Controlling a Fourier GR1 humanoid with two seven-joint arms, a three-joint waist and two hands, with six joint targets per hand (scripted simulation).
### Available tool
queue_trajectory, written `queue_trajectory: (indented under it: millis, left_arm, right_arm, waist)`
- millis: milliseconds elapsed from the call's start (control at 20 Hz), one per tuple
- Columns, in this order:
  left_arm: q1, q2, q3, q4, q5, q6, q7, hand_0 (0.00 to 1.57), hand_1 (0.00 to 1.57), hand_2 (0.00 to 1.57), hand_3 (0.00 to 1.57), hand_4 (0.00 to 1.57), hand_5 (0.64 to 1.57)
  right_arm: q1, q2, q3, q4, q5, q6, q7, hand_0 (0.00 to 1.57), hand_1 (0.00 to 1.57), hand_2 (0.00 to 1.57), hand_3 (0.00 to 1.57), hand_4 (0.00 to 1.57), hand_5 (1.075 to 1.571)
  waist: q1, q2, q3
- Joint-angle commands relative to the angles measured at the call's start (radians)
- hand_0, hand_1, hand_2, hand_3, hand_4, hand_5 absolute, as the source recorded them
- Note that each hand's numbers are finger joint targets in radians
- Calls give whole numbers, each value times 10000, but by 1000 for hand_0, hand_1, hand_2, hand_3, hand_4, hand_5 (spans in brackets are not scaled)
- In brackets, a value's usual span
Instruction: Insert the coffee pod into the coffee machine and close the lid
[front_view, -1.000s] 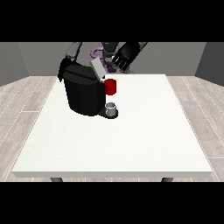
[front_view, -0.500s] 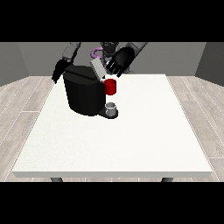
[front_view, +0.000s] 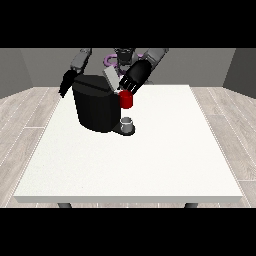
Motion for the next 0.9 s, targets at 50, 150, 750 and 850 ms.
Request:
queue_trajectory:
  millis: [50,150,750,850]
  left_arm:
    - [-4,112,-12,164,-18,-191,-211,1200,1200,1245,1209,439,1571]
    - [-344,-69,-18,-3,-8,62,-330,1193,1193,1234,1191,434,1571]
    - [-351,76,80,481,-205,389,-303,1207,1207,1244,1206,356,1571]
    - [-550,116,62,398,-229,471,-506,1217,1217,1242,1195,357,1571]
  right_arm:
    - [273,-138,-136,36,-164,193,-349,0,0,0,0,153,1571]
    - [-560,-410,-528,299,-272,150,-396,0,0,0,0,33,1571]
    - [-305,-154,-185,-177,-270,236,332,0,0,0,0,0,1571]
    - [-517,35,-175,-65,-35,-236,212,0,0,0,0,0,1571]
  waist:
    - [-10,52,1]
    - [151,728,2]
    - [-261,197,-3]
    - [-81,537,-2]
